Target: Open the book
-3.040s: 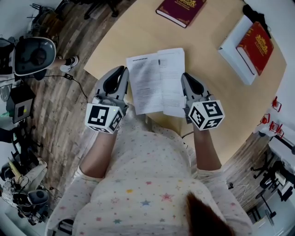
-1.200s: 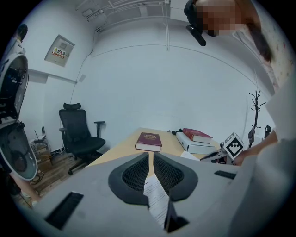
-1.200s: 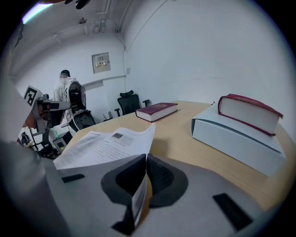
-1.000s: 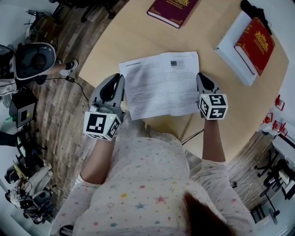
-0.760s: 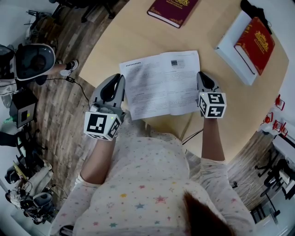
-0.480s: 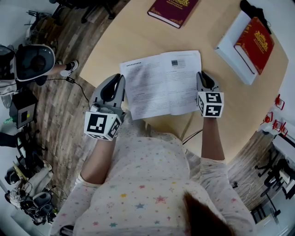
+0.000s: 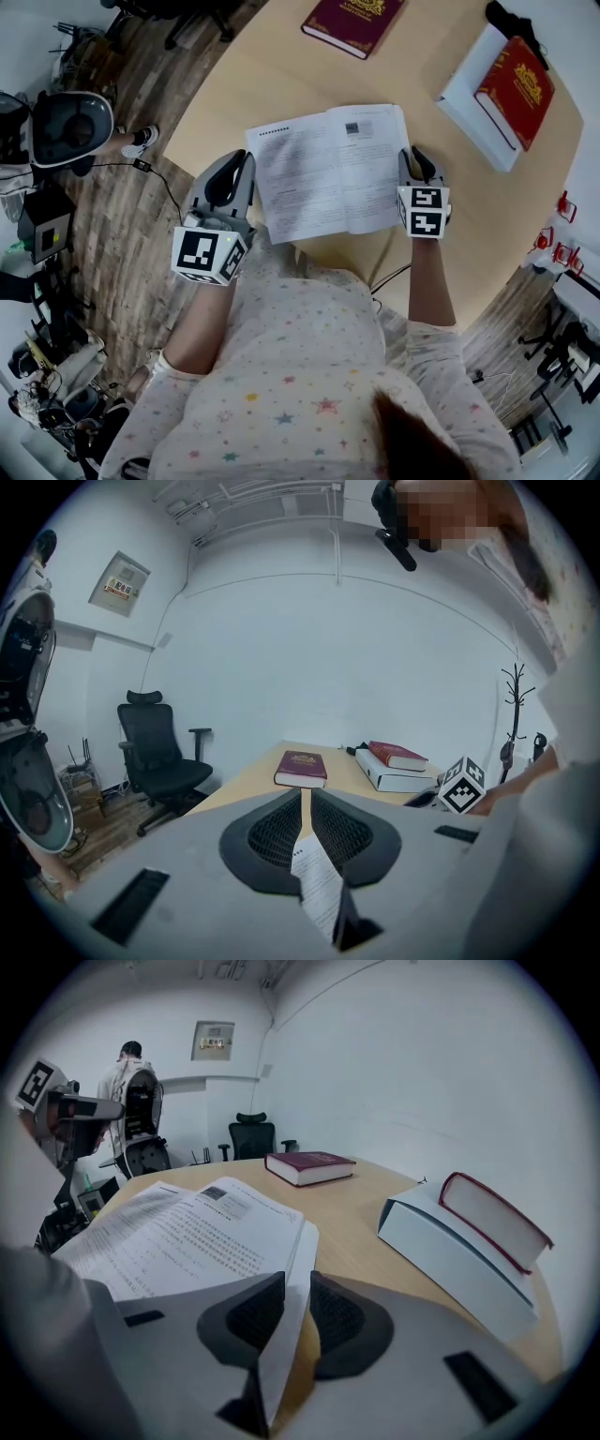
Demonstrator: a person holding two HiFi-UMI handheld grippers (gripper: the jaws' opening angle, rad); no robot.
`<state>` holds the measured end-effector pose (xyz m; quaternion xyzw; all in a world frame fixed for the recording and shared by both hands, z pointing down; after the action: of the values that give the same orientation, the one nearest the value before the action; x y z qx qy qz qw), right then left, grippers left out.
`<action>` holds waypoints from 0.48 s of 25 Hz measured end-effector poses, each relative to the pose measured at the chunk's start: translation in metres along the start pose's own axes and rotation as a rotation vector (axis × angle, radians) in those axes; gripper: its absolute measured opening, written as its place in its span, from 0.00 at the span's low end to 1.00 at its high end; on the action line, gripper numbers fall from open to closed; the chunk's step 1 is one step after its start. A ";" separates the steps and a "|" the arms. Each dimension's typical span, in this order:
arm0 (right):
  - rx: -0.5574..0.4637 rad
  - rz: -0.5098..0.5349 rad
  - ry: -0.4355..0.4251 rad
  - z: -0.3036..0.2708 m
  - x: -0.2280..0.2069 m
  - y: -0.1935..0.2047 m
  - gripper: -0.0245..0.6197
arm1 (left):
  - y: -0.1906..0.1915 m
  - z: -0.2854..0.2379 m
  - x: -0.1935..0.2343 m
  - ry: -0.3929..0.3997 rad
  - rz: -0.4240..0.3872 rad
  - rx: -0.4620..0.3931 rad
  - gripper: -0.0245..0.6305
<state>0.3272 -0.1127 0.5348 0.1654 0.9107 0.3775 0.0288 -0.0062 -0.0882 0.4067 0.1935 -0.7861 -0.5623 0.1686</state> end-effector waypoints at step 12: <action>-0.045 -0.021 0.077 0.018 -0.001 -0.013 0.17 | -0.005 0.006 0.009 0.013 -0.001 -0.025 0.10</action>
<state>0.3279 -0.1098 0.5132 0.1405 0.9041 0.4036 0.0013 -0.0164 -0.0888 0.4001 0.1955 -0.7777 -0.5711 0.1759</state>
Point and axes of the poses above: the fingertips, and each gripper's own axes: z backward along the fingers, x to its left, y out of its underside, the point moved 5 cm from there along z, backward along the fingers, and after that the axes turned 5 degrees about -z, right-handed, at the moved point
